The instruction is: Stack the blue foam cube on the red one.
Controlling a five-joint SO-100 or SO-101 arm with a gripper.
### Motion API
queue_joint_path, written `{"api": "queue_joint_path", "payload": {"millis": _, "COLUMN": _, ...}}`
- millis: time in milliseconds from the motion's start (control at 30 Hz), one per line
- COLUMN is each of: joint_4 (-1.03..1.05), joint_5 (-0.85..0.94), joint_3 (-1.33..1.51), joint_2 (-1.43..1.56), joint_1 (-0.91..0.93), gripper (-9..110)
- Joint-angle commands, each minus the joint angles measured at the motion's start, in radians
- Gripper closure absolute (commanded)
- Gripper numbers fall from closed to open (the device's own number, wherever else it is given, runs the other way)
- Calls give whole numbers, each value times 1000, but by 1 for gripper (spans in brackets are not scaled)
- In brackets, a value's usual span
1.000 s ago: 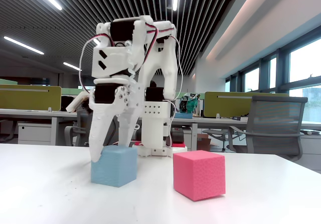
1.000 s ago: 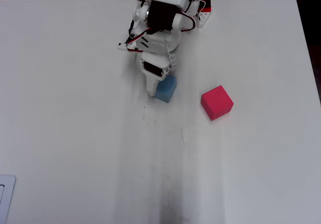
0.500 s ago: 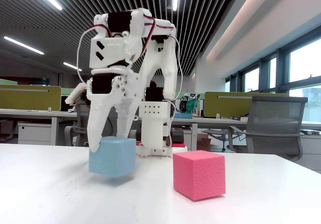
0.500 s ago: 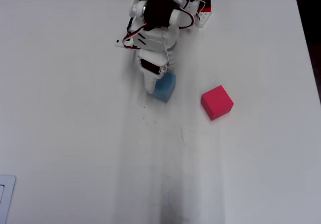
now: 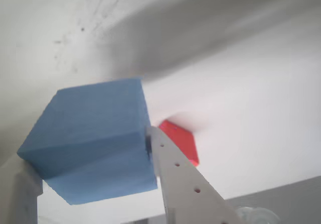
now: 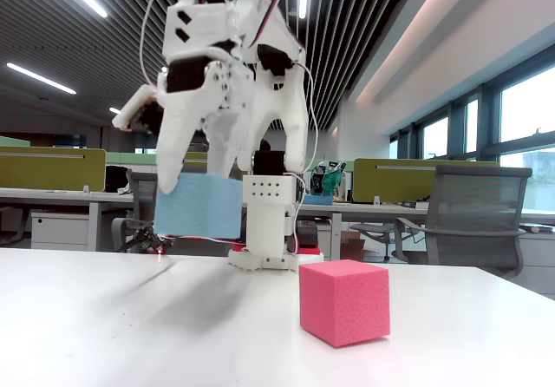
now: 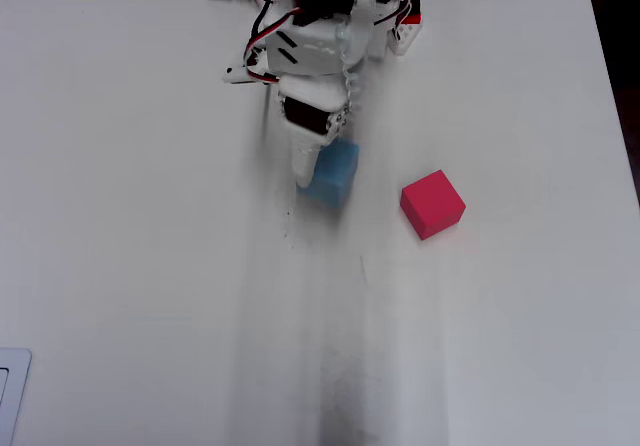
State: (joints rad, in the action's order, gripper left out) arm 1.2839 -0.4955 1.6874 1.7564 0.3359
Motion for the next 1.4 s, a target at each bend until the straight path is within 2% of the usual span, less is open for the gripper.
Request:
{"api": "queue_joint_path", "payload": {"millis": 0, "joint_4": 31, "joint_5": -6, "joint_3": -121, "joint_2": 49, "joint_1": -34, "gripper": 79}}
{"api": "queue_joint_path", "payload": {"millis": 367, "joint_4": 43, "joint_5": -26, "joint_3": -236, "joint_2": 97, "joint_1": -187, "gripper": 79}}
{"api": "queue_joint_path", "payload": {"millis": 867, "joint_4": 23, "joint_5": -63, "joint_3": -156, "joint_2": 35, "joint_1": -428, "gripper": 79}}
{"api": "queue_joint_path", "payload": {"millis": 1367, "joint_4": 2, "joint_5": -64, "joint_3": -49, "joint_2": -61, "joint_1": -440, "gripper": 79}}
